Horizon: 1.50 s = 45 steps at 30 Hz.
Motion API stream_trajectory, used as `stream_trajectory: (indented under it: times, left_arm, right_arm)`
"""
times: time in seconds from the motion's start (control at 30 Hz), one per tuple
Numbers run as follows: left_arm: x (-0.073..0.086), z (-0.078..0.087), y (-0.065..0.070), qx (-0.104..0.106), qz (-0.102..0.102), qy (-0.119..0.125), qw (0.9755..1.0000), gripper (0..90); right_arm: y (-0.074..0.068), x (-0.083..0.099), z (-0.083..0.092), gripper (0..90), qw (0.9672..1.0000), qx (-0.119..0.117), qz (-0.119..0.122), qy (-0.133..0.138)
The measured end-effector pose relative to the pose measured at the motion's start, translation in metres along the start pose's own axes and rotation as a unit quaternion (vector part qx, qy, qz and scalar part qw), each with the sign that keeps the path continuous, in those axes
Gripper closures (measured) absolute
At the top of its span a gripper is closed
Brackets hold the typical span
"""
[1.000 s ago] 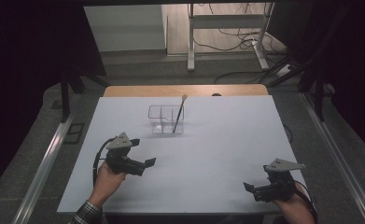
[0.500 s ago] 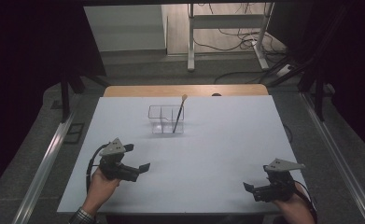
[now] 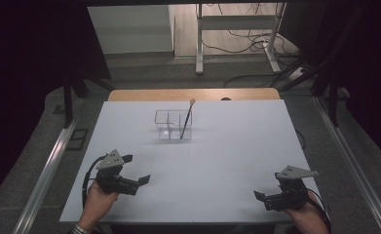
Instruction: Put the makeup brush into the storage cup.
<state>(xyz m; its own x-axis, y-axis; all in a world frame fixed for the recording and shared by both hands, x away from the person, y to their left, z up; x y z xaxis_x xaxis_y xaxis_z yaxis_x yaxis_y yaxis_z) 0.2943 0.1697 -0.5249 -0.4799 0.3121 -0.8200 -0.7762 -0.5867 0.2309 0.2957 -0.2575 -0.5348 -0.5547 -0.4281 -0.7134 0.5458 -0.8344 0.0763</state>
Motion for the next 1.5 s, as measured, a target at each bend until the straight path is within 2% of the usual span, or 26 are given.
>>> stream_trajectory:
  times: [0.67, 1.13, 1.5]
  left_arm:
    - [0.020, 0.030, -0.004, -0.024, 0.023, 0.011, 0.9994, 0.0]
    - [0.044, 0.051, -0.010, -0.060, 0.037, -0.002, 0.9975, 0.0]
    - [0.062, 0.063, -0.013, -0.079, 0.049, -0.012, 0.9956, 0.0]
  right_arm:
    - [0.000, 0.000, 0.000, 0.0, 1.0000, 0.001, -0.001, -0.002]
    - [0.000, 0.000, 0.000, 0.0, 1.0000, 0.002, -0.002, -0.001]
    - [0.001, 0.000, 0.000, 0.0, 1.0000, 0.001, -0.001, 0.000]
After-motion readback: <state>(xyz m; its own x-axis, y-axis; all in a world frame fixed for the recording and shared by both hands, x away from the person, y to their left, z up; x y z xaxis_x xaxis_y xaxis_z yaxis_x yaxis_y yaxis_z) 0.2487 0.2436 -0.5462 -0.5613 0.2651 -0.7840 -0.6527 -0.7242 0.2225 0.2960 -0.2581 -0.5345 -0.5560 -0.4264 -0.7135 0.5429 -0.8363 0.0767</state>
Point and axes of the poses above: each handheld gripper's, and its own axes: z roughly backward along the jaws, x roughly out of its underside, y roughly to its right, the point moved 8 cm from there along -z, roughly forward along the jaws, and after that the axes turned 10 degrees about x, right-handed, at the moved point
